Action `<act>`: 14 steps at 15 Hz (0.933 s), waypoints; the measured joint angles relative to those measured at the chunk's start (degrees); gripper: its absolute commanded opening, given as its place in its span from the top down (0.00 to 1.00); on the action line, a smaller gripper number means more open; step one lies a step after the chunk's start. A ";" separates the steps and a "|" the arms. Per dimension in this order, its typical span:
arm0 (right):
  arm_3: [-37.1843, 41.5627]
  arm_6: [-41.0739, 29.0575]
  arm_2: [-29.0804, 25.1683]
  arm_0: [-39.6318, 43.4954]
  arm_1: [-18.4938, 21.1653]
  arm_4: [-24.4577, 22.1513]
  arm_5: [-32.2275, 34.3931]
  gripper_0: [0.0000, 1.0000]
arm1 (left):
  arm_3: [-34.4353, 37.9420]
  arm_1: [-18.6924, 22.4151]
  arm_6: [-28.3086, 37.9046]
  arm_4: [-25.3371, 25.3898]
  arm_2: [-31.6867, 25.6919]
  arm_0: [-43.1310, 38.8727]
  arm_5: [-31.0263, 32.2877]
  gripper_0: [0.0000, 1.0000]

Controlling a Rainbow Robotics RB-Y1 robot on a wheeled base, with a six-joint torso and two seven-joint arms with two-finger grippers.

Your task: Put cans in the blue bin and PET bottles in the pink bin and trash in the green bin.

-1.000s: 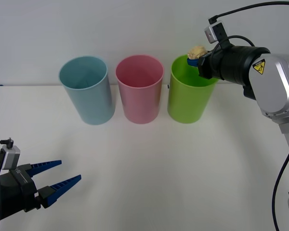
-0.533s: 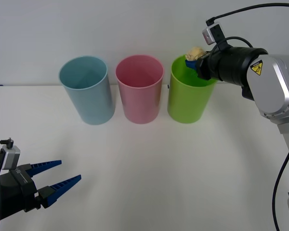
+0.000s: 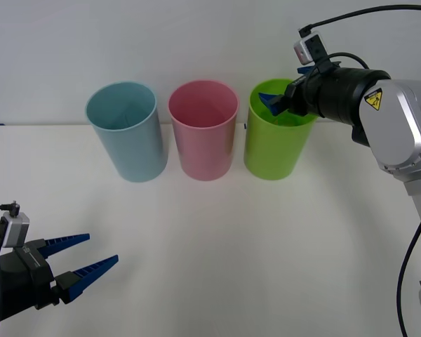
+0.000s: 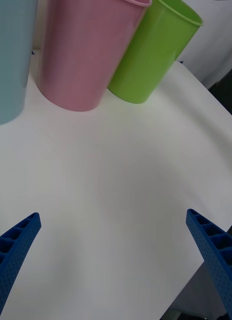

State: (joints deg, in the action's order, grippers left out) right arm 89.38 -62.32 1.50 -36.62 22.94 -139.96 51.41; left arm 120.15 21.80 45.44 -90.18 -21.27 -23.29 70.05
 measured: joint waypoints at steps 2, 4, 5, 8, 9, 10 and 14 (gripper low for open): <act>0.05 -0.18 0.08 -0.11 0.00 0.29 -0.07 0.00 | 0.00 0.00 0.00 0.00 0.00 0.00 0.00 0.00; 0.61 -0.46 -0.28 -1.00 0.11 1.74 -0.07 0.00 | 0.00 0.00 0.00 0.00 0.00 0.00 0.00 0.00; 1.66 -0.64 -0.88 -1.38 0.29 2.67 0.09 0.00 | 0.00 0.00 0.00 0.00 0.00 0.00 0.00 0.00; 9.33 -1.30 -5.53 -1.49 0.43 7.70 6.99 0.00 | 0.00 0.00 0.00 0.00 0.00 0.00 0.00 0.00; 13.22 -1.51 -7.70 -0.22 0.43 10.31 10.23 0.00 | 0.00 0.00 0.00 0.00 0.00 0.00 0.00 0.00; 16.76 -1.63 -9.49 1.66 0.43 12.58 12.53 0.00 | 0.00 0.00 0.00 0.00 0.00 0.00 0.00 0.00; 29.51 -0.29 -13.21 13.77 1.23 23.75 14.59 0.00 | 0.00 0.00 0.00 0.00 0.00 0.00 0.00 0.00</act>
State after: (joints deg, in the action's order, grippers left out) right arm 118.88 -62.60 -11.72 -22.85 24.17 -116.22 66.00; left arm 120.15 21.80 45.44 -90.18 -21.27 -23.29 70.05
